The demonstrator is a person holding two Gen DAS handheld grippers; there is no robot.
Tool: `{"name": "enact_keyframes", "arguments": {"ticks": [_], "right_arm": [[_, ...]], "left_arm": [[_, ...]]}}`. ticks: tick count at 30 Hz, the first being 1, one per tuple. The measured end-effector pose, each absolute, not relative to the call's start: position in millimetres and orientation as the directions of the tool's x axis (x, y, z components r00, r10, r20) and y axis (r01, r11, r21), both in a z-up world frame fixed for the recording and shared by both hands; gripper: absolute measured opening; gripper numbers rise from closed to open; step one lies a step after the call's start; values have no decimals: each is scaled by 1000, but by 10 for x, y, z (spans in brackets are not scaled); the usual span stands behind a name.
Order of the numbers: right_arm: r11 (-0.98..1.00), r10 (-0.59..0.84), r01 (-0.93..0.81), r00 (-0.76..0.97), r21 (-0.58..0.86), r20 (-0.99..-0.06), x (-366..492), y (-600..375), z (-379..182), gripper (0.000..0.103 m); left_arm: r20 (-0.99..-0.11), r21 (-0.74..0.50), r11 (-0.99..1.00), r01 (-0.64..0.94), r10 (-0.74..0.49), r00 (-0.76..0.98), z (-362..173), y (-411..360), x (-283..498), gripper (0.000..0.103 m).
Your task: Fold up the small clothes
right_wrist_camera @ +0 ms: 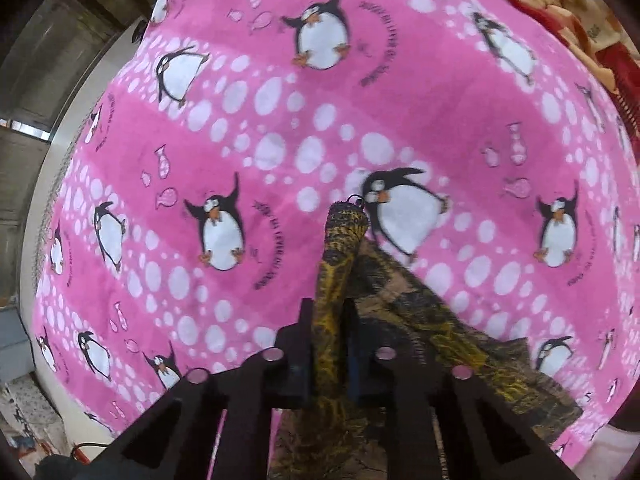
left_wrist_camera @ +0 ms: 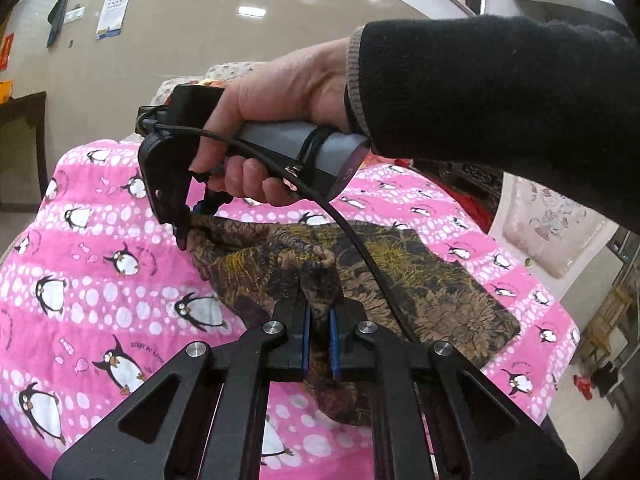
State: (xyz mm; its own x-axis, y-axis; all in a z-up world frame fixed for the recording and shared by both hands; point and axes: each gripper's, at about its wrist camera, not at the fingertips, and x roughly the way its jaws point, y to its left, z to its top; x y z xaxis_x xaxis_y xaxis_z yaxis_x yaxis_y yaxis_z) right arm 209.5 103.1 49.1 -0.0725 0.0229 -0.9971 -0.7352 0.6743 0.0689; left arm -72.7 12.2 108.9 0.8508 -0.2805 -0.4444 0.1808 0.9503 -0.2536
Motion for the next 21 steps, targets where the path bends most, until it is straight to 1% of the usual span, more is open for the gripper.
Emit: {"name": "enact_keyframes", "arguments": {"ticks": [2,7,11,16,21], "right_arm": [[679,43,-731,-64,76,-997,2167,919,561,5],[718,142,-680,-63,146,-988,2392,418,810,5],[768,203,-612,-49,190,-978,2613,-298,977,4],[814,291,-520,-23,260,-956,2640,-1110,1136,4],[837,356,-442,-8,322,-934,2636,-1762,1130,4]], "left_arm": [[-438,-246,950,192,-286,852,1127,85,-727,6],[-427,-217,946,240,-313,848,1207,-91,-660,5],[-426,-179,942,283,-334,841,1234,-317,-573,5],[-437,-143,931,335,-363,823,1244,-676,-500,4],[-441,-105,905,413,-414,796,1323,-1097,-464,4]]}}
